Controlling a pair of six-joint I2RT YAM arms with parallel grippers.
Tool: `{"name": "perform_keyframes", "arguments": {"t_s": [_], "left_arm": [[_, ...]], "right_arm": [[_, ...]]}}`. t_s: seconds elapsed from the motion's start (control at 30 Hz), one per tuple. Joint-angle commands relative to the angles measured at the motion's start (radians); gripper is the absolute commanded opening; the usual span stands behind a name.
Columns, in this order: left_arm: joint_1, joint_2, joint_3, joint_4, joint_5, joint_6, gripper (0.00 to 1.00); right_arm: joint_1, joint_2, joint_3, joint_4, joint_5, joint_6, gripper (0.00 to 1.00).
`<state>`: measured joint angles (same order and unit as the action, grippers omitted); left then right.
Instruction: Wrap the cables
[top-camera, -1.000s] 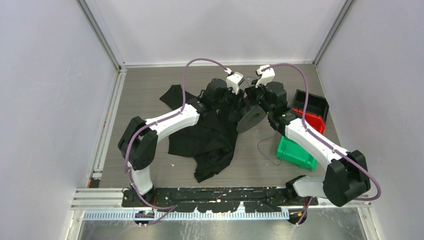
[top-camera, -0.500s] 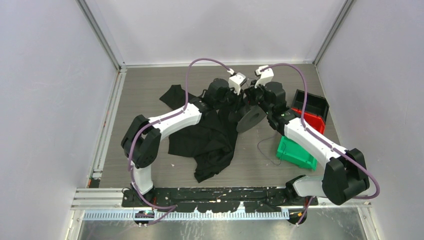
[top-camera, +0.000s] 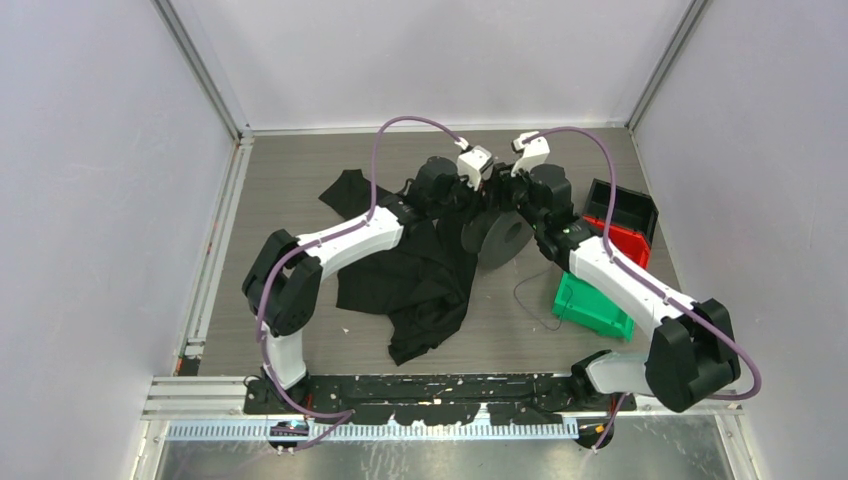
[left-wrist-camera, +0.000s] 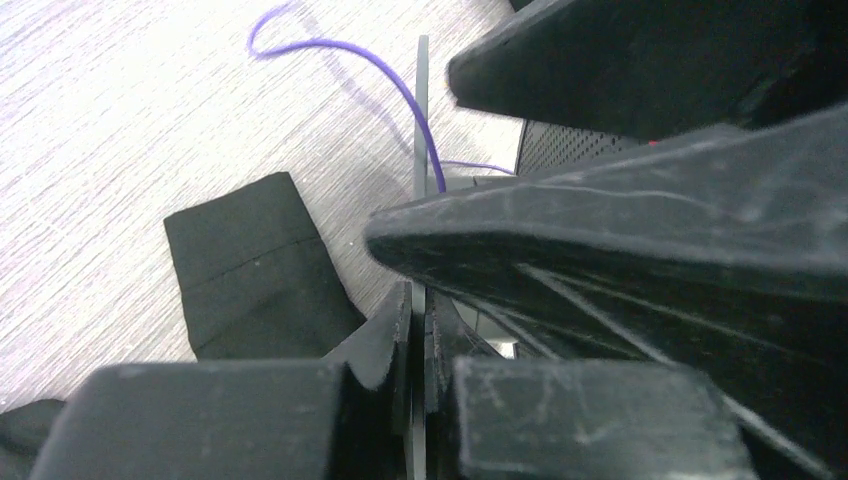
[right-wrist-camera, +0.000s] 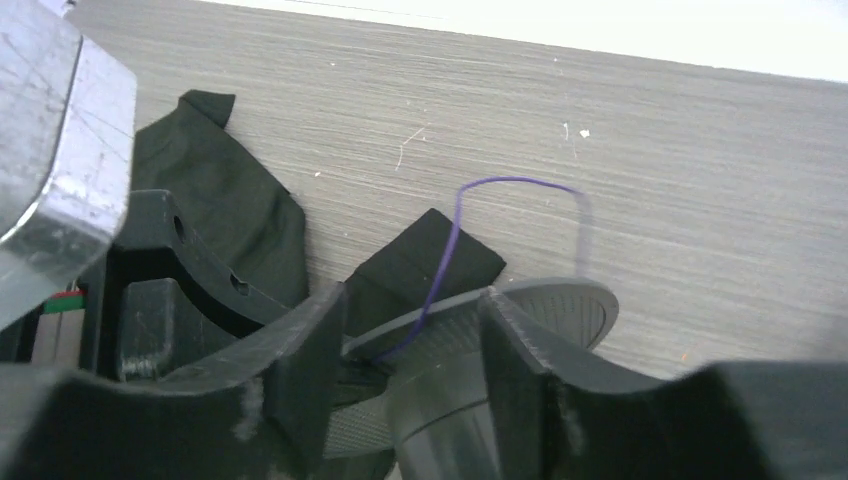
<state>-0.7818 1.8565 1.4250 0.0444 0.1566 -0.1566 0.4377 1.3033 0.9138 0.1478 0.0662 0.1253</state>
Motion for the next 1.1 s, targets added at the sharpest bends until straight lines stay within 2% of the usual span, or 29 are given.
{"name": "perform_keyframes", "arguments": {"t_s": [0.0, 0.1, 0.17, 0.3, 0.43, 0.57, 0.67, 0.83, 0.93, 1.07], "left_arm": [[0.018, -0.059, 0.036, -0.011, -0.007, -0.019, 0.01], [0.031, -0.095, 0.044, -0.066, -0.003, -0.013, 0.00], [0.043, -0.123, 0.071, -0.161, 0.027, 0.008, 0.01], [0.080, -0.168, 0.207, -0.515, 0.122, 0.106, 0.00], [0.130, -0.187, 0.382, -0.958, 0.134, 0.211, 0.01], [0.187, -0.250, 0.489, -1.180, 0.165, 0.213, 0.00], [0.194, -0.284, 0.567, -1.265, 0.156, 0.208, 0.00], [0.195, -0.319, 0.608, -1.288, 0.157, 0.208, 0.00], [0.195, -0.331, 0.615, -1.284, 0.169, 0.210, 0.00], [0.197, -0.329, 0.652, -1.287, 0.226, 0.202, 0.00]], "right_arm": [[0.005, -0.099, 0.009, -0.015, 0.074, 0.026, 0.62], [0.004, -0.177, 0.026, -0.073, 0.119, 0.040, 0.72], [0.003, -0.237, 0.047, -0.130, 0.160, 0.043, 0.79], [-0.014, -0.344, 0.031, -0.218, 0.238, 0.060, 0.95], [-0.034, -0.386, -0.025, -0.306, 0.200, 0.081, 0.97], [-0.055, -0.376, -0.089, -0.344, 0.093, 0.147, 0.98], [-0.060, -0.319, -0.115, -0.346, -0.016, 0.137, 0.98], [-0.059, -0.163, -0.129, -0.291, -0.101, 0.062, 0.97], [-0.057, -0.110, -0.197, -0.075, -0.150, 0.042, 0.97], [-0.057, -0.020, -0.281, 0.164, -0.296, 0.008, 0.96]]}}
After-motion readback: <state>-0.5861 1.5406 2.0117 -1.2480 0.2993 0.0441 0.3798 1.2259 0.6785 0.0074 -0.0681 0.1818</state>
